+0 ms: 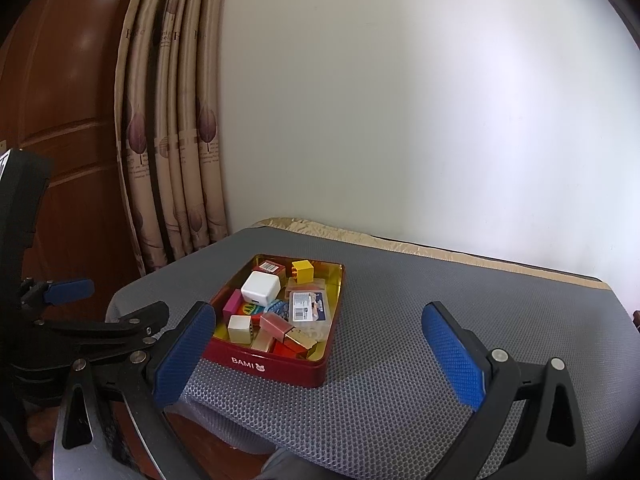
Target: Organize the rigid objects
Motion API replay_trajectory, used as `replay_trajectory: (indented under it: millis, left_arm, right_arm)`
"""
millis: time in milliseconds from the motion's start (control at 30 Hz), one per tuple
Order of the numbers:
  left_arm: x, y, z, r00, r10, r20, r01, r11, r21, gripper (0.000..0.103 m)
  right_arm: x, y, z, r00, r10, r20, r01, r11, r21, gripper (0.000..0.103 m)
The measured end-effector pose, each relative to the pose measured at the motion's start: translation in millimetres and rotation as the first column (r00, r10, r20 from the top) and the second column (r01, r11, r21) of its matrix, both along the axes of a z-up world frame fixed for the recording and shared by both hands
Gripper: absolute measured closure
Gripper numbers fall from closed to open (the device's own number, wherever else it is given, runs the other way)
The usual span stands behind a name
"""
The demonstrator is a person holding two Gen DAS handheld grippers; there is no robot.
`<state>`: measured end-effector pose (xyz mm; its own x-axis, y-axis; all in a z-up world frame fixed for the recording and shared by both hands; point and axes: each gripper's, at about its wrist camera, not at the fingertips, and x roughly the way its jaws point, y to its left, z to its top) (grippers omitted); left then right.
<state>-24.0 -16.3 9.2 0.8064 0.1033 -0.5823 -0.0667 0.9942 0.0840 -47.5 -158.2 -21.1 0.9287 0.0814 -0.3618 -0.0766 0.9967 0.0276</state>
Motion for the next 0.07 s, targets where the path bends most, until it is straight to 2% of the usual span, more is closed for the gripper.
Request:
replay_trajectory:
  millis: [67]
  left_arm:
    - [-1.9,0.6,3.0,1.0,0.002,0.011,-0.002,1.0,-0.001,0.01]
  right_arm:
    - [0.4,-0.7,-0.2,1.0,-0.004,0.001,0.004,1.0,0.002,0.001]
